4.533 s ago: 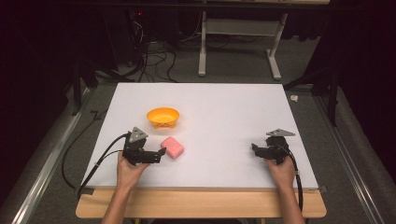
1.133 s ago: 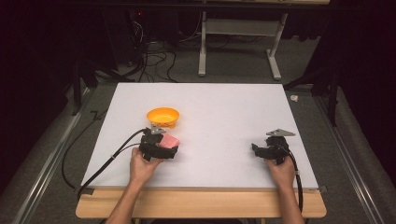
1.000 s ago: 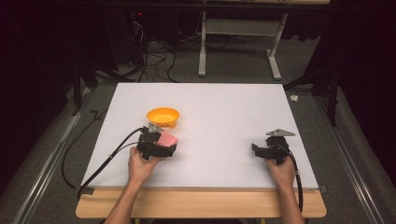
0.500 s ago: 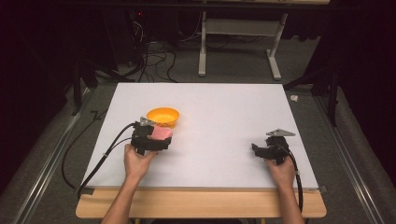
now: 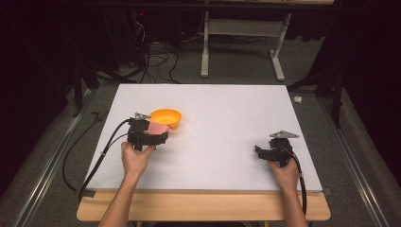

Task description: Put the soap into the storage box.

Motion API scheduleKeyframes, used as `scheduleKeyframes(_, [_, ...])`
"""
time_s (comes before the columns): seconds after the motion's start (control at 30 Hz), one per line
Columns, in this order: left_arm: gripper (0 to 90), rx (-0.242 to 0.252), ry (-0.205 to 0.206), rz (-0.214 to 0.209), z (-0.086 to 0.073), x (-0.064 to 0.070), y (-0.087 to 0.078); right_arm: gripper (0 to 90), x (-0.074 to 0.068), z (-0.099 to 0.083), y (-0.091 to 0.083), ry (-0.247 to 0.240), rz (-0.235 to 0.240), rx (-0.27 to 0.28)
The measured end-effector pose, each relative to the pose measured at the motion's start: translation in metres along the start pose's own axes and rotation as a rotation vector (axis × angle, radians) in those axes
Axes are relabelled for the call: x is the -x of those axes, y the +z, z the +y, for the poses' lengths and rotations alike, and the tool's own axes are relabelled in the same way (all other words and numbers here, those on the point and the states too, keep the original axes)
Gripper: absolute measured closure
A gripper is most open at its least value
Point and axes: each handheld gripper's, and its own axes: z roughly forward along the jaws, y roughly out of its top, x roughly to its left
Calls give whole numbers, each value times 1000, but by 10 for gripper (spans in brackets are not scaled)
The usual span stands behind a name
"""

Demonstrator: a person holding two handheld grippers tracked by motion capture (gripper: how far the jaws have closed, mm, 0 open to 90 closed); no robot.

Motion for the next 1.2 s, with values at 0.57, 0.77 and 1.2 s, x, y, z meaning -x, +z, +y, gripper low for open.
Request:
scheduleKeyframes(0.57, [134, 7, -38, 13, 18, -5, 2, 233, 0, 0, 0, -2, 0, -1])
scheduleKeyframes(0.77, [134, 7, -26, 16, 29, -2, 3, 232, 0, 0, 0, -4, -1, 0])
scheduleKeyframes(1.2, [134, -2, -29, 13, 48, 1, 9, 233, 0, 0, 0, -1, 0, -1])
